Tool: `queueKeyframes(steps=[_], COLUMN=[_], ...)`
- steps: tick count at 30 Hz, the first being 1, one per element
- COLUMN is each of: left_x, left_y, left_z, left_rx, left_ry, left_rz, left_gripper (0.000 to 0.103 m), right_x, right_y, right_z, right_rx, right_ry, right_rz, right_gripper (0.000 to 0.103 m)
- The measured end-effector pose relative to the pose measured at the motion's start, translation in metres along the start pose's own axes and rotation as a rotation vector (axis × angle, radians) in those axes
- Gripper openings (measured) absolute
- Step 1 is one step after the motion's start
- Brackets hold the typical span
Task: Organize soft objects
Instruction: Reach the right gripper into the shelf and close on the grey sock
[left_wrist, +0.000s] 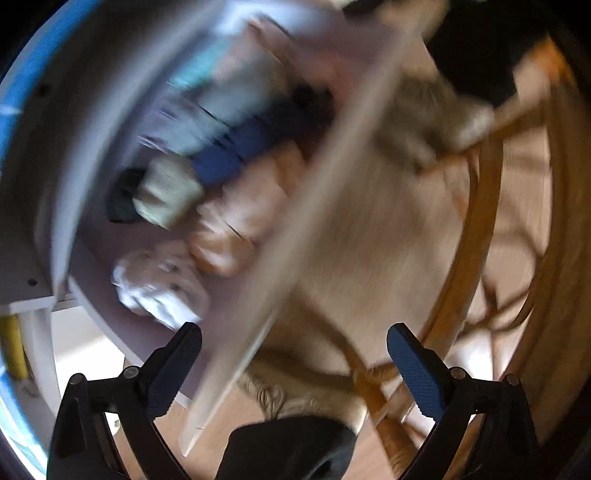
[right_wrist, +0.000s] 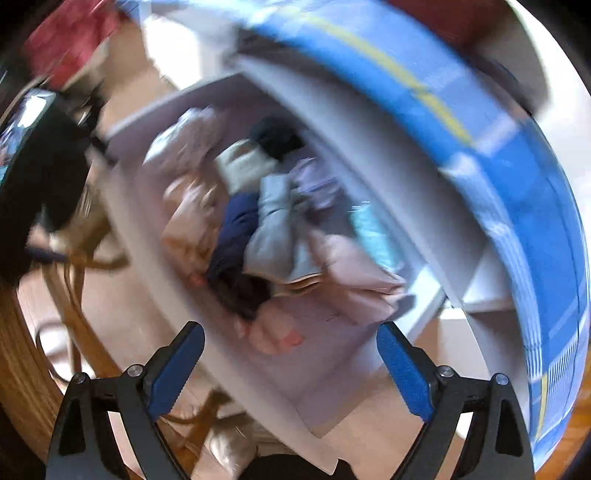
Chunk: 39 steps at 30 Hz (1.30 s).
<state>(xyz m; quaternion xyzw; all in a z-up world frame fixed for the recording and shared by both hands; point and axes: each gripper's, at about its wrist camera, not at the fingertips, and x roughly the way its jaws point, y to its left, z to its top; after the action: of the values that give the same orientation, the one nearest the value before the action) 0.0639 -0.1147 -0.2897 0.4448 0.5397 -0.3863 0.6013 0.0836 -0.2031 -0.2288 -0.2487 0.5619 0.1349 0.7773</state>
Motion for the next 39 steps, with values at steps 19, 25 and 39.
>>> queueKeyframes(steps=[19, 25, 39], left_x=[0.039, 0.050, 0.078], left_y=[0.118, 0.137, 0.158], left_z=[-0.010, -0.023, -0.049], left_rx=[-0.801, -0.928, -1.026], left_ry=[0.093, 0.084, 0.156], left_rz=[-0.084, -0.119, -0.041], left_gripper=[0.103, 0.103, 0.103], right_x=[0.068, 0.084, 0.107], right_y=[-0.005, -0.007, -0.005], right_z=[0.040, 0.055, 0.081], right_rx=[0.231, 0.275, 0.308], right_ry=[0.125, 0.100, 0.043], right_rz=[-0.015, -0.014, 0.139], right_gripper=[0.058, 0.053, 0.031])
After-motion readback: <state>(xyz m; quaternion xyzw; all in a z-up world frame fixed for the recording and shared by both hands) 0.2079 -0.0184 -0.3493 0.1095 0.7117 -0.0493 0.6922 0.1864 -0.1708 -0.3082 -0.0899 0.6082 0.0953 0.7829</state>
